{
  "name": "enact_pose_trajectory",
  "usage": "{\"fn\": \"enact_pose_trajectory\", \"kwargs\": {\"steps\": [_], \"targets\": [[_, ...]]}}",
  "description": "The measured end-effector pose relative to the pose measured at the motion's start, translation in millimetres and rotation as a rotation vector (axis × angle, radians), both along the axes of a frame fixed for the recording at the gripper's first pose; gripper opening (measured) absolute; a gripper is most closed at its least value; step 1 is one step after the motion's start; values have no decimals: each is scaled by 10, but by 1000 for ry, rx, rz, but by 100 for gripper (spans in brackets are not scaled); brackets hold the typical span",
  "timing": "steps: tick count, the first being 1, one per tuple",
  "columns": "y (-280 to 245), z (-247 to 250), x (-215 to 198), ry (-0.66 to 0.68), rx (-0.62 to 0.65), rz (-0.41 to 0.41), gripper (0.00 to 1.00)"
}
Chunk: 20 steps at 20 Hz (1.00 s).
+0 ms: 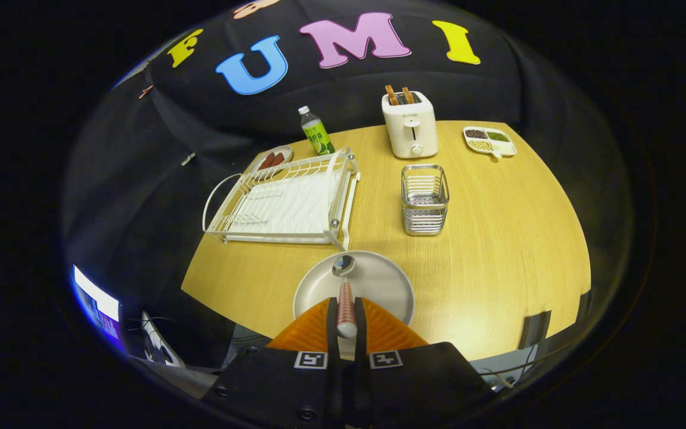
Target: Take the plate from the dish rack, then take the spoon from the basket and place it into the plate.
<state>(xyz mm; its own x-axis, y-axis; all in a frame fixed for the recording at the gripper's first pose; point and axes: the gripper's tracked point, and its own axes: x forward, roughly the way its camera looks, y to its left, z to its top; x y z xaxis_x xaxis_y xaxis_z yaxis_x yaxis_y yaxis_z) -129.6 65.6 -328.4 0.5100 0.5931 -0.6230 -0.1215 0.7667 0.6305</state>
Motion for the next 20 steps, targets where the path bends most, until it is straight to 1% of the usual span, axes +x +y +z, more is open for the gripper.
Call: {"fn": "enact_pose_trajectory", "kwargs": {"steps": [5,8,14,16,17,18,19,20], "targets": [[242,-182,-49,48,-14,16,11],[283,-288,-53,68,-28,11,12],[313,-386,-36,99,-8,-10,15],[294,-423,-64,105,-27,-8,18],[284,-458,-57,106,-39,-8,21],[286,-472,-60,105,-43,-9,27],[271,-481,-53,106,-45,-12,28],[265,-500,-47,108,-49,-14,34]]}}
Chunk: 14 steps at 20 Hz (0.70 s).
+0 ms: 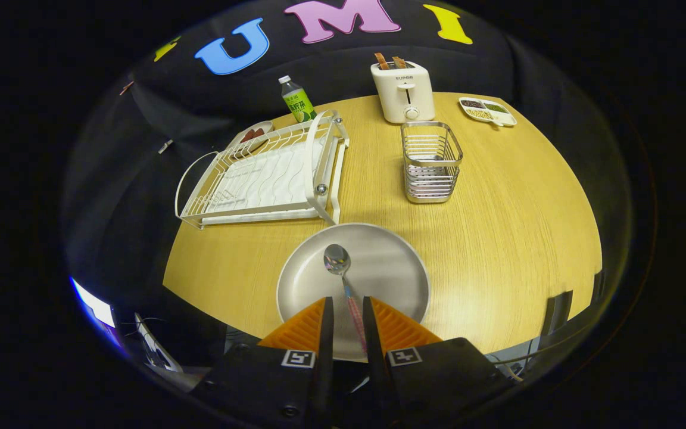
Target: Take the plate from the dish rack, then take the spoon from the basket and place it into the plate.
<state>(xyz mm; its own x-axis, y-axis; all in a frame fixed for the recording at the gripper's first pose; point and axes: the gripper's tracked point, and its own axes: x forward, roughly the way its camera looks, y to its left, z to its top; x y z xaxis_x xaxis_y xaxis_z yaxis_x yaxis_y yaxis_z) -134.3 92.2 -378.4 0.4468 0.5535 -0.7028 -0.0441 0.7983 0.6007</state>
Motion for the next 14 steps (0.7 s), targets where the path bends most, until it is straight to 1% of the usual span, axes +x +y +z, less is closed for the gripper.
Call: {"fn": "enact_pose_trajectory", "kwargs": {"steps": [2,4,5,6,8,9,14], "targets": [[-16,-21,30,1,-12,0,48],[-23,-16,59,-3,-26,0,67],[-33,-21,84,-10,-37,0,87],[-45,-19,95,-16,-49,1,93],[-54,4,105,-23,-61,7,95],[-62,30,127,-29,-64,5,98],[-185,268,287,-97,-87,-15,99]]}}
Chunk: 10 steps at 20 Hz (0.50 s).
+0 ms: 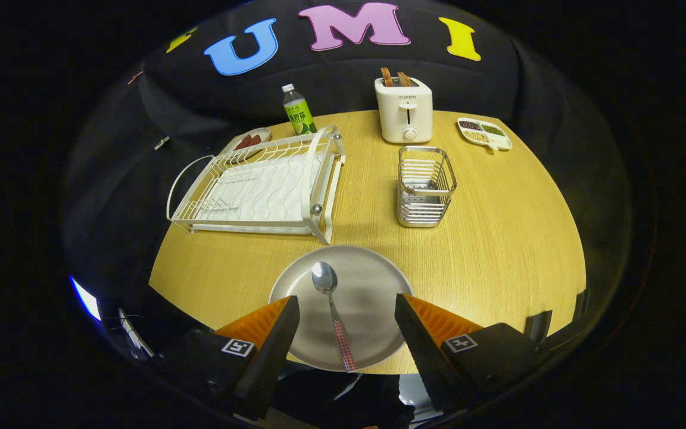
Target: Take the plate from the dish rack, then take the spoon from the basket and place it into the plate.
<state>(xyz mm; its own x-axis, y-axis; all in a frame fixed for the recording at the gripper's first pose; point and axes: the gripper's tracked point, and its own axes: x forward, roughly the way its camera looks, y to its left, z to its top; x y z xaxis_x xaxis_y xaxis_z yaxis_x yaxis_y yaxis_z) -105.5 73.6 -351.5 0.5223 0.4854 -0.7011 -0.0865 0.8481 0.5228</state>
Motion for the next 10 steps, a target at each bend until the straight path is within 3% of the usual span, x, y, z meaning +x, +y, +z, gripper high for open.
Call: {"fn": "enact_pose_trajectory", "kwargs": {"steps": [10], "targets": [[-406,1541,813,-353,-15,-85,99]]}}
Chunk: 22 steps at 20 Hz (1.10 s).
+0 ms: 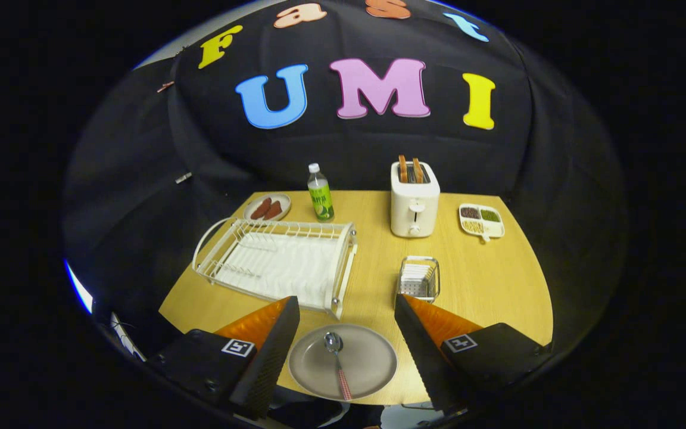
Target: Take the plate from the dish rack, then take the spoon from the basket and place it into the plate.
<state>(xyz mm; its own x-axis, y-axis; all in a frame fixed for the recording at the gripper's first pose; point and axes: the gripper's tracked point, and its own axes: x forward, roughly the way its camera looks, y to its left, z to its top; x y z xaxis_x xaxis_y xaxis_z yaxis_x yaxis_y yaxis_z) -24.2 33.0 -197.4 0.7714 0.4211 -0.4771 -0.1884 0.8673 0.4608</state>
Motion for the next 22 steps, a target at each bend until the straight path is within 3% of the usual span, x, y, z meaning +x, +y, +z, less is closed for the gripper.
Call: {"fn": "enact_pose_trajectory", "kwargs": {"steps": [5,13,17,22], "targets": [[-244,906,291,-199,-59,-42,99],[-623,2046,348,-442,-106,-160,98],[-767,2314,281,-512,-133,-213,98],[-777,2279,250,-505,-154,-217,98]]}}
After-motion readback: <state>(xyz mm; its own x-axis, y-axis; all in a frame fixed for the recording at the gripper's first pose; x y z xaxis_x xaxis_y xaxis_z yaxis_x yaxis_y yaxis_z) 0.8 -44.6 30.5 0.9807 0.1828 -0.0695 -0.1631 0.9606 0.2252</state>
